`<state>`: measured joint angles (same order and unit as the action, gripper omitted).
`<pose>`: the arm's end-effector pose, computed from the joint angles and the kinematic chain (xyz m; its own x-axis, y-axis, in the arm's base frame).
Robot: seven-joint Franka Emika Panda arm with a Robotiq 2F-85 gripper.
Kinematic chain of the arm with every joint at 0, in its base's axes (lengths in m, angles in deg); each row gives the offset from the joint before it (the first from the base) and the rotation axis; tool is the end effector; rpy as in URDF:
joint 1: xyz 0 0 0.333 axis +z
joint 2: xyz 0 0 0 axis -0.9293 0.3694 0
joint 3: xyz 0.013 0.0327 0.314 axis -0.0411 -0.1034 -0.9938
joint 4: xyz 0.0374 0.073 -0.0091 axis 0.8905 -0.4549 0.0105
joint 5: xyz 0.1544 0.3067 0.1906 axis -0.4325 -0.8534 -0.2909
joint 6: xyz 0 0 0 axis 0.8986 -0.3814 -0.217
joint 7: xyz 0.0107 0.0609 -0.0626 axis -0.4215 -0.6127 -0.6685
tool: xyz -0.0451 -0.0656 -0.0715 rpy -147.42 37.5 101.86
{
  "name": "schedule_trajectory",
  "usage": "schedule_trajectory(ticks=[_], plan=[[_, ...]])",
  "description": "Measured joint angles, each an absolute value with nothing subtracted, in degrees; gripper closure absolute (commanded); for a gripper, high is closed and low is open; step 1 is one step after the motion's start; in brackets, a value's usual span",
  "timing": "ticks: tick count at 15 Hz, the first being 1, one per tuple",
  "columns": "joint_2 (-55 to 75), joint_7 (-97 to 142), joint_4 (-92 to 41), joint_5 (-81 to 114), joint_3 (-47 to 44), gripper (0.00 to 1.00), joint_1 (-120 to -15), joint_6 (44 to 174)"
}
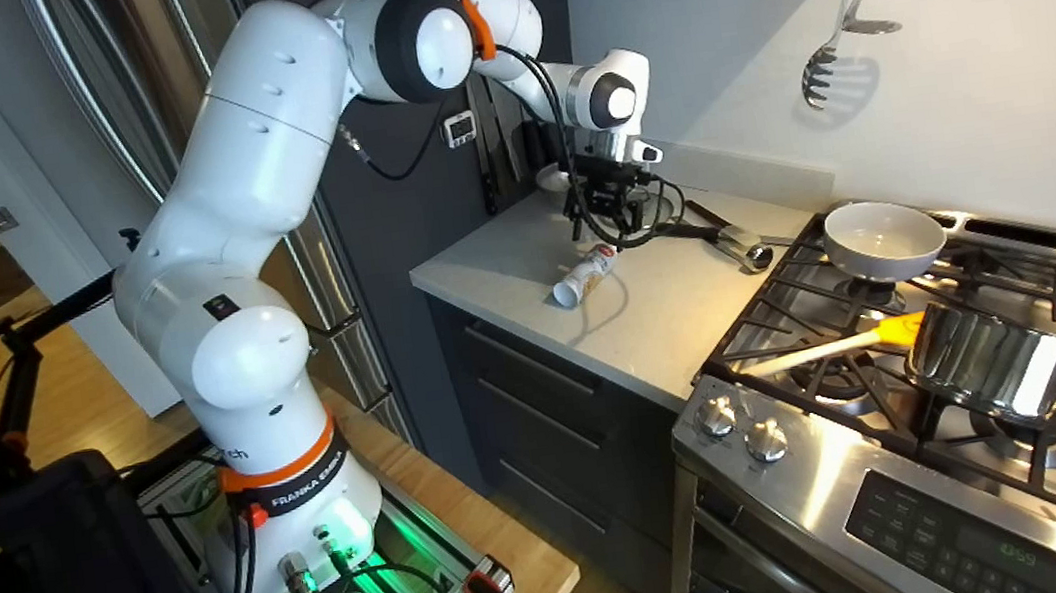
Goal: Pick up the fallen whipped cream container and place it the right way up on the kitchen counter
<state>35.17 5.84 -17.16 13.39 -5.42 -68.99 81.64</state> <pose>0.6827 -0.0074 0.2303 0.9329 0.1997 -0.2996 0.1871 -0.9798 -0.0703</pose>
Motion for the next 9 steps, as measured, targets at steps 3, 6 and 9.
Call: schedule_trajectory(ticks=[3,6,9], plan=[[39.26,5.84,-11.62,13.39,-5.97,0.0,-68.96,77.98],[43.16,5.7,-6.1,13.43,-6.31,0.0,-68.93,74.18],[46.56,5.61,-1.0,13.52,-6.44,0.15,-68.66,69.96]])
